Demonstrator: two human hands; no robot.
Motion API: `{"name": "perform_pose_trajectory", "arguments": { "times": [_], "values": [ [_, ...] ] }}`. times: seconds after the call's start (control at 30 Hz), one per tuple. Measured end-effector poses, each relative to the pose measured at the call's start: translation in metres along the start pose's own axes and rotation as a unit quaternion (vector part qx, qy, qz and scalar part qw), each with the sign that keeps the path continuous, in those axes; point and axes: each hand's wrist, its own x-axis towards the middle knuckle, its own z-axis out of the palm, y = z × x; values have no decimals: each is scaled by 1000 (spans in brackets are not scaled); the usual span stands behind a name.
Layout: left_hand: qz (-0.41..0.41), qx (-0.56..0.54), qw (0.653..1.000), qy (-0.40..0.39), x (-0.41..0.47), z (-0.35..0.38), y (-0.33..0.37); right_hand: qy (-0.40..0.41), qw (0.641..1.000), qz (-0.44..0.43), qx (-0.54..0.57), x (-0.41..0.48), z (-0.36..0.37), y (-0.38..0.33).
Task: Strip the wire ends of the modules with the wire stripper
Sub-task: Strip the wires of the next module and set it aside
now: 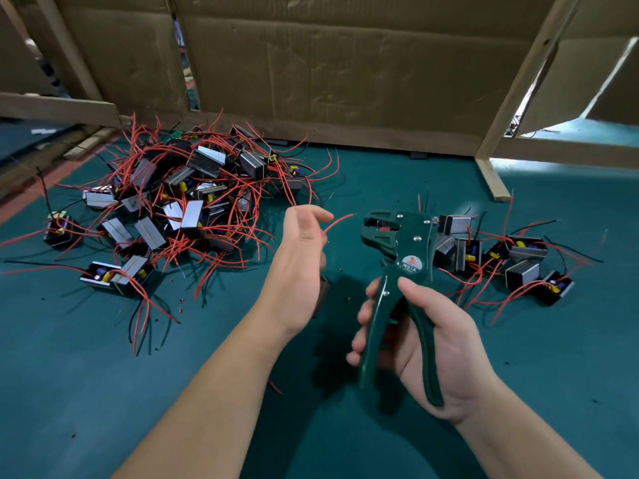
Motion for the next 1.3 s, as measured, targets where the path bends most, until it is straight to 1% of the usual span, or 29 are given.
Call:
{"name": "perform_pose_trajectory", "arguments": {
  "times": [0.07,0.13,0.17,0.23,0.3,0.33,0.37,0.4,0.43,0.47,0.5,0.53,0.6,0.67,0.73,0.77,0.83,0.93,0.97,1.03,1.07,1.1,1.13,1.17,1.2,1.23,1.27,1.3],
  "values": [
    [-69,-140,987,27,2,6,8,-41,999,-1,9,1,-3,-2],
    [-83,-229,969,47,1,7,12,-94,995,18,7,0,-4,-2],
    [-79,-252,963,46,0,5,12,-118,993,30,3,0,-4,0],
    [-95,-293,951,25,-2,4,13,-159,986,43,-20,-1,-3,4],
    [-128,-297,946,-3,-4,3,16,-174,983,34,-43,-1,-1,7],
    [-127,-278,952,4,-4,3,18,-166,985,24,-40,0,0,7],
    [-99,-209,972,29,-3,2,18,-148,989,11,-27,1,-1,7],
    [-46,-78,994,63,-1,-1,16,-120,993,-9,-12,2,-3,6],
    [12,78,992,95,1,-6,13,-84,996,-38,-8,3,-5,4],
    [57,211,967,133,3,-13,6,-42,996,-71,-18,4,-8,2],
    [83,299,934,175,6,-22,1,1,994,-104,-37,5,-11,-2],
    [79,337,912,219,9,-31,0,45,988,-134,-63,5,-15,-5],
    [24,397,871,287,17,-49,-3,134,966,-180,-132,6,-23,-11],
    [-45,471,830,295,22,-63,-7,188,944,-208,-174,5,-29,-15],
    [-86,510,809,281,23,-71,-11,195,936,-226,-187,4,-32,-16],
    [-94,519,803,276,23,-74,-13,192,934,-232,-192,4,-31,-16],
    [-85,526,798,283,22,-76,-13,180,936,-235,-192,4,-32,-16],
    [-30,506,803,313,22,-70,-10,153,943,-231,-184,4,-32,-13],
    [4,496,804,329,22,-67,-7,145,944,-232,-183,4,-32,-12],
    [115,461,808,348,19,-61,-1,127,949,-237,-166,3,-30,-12],
    [182,423,822,336,18,-58,0,117,952,-237,-155,2,-28,-12],
    [233,358,850,308,18,-55,2,105,956,-236,-142,1,-27,-12],
    [244,264,893,272,17,-50,4,92,960,-232,-128,1,-27,-11],
    [210,157,936,236,16,-43,7,79,963,-228,-116,1,-25,-11],
    [151,50,967,199,14,-36,10,67,967,-223,-105,1,-24,-11],
    [88,-41,982,165,12,-29,13,59,970,-216,-97,2,-23,-11],
    [32,-103,985,132,10,-24,14,52,973,-209,-89,2,-22,-11],
    [-11,-141,985,101,9,-21,14,46,975,-200,-82,2,-20,-12]
  ]
}}
